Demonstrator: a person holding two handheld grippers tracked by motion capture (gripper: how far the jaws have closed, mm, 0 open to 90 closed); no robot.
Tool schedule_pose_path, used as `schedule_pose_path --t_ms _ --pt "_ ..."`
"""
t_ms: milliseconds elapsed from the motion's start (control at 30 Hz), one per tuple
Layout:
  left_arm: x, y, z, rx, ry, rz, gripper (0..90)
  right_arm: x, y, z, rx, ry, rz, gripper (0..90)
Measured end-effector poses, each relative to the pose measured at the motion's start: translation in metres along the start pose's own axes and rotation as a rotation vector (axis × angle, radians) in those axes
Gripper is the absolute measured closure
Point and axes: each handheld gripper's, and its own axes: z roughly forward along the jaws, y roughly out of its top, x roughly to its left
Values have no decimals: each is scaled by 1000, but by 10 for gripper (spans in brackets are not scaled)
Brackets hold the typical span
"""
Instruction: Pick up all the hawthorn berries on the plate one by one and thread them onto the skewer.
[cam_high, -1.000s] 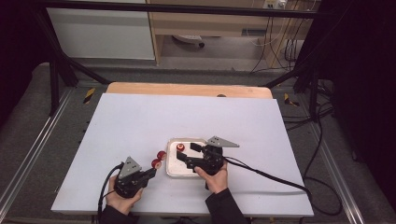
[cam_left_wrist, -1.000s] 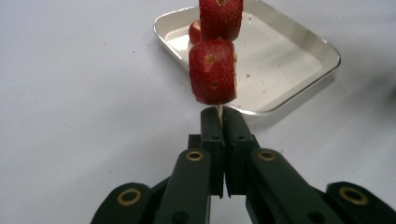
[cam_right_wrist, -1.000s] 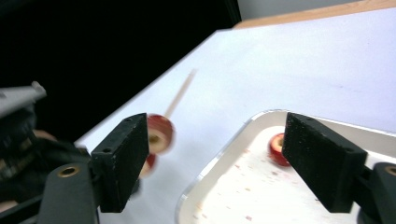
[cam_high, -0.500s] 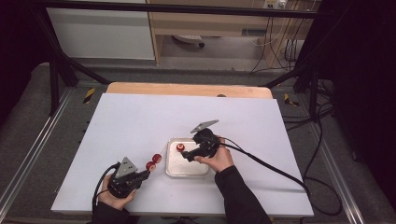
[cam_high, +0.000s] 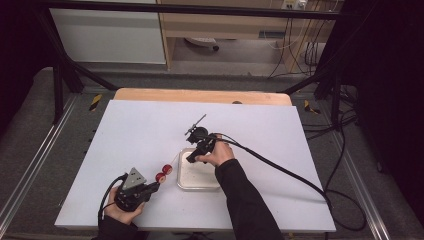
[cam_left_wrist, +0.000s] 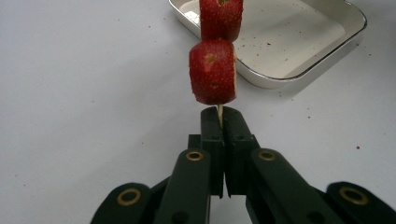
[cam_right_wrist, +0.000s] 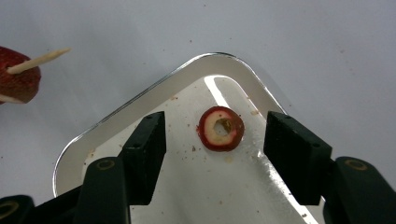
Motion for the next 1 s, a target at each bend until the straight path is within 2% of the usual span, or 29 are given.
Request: schedule_pose_path --t_ms 67,167,600,867,1000 --pt "0 0 0 3 1 3 879 0 3 5 25 -13 -4 451" --pt "0 0 1 4 0 4 880 -3 5 12 48 -5 2 495" --pt "-1 0 1 5 -4 1 880 -12 6 22 73 37 19 603" --pt "-1 0 0 4 -4 2 879 -13 7 19 106 43 52 620" --pt "-1 0 0 -2 -5 -1 880 -12 8 12 77 54 72 623"
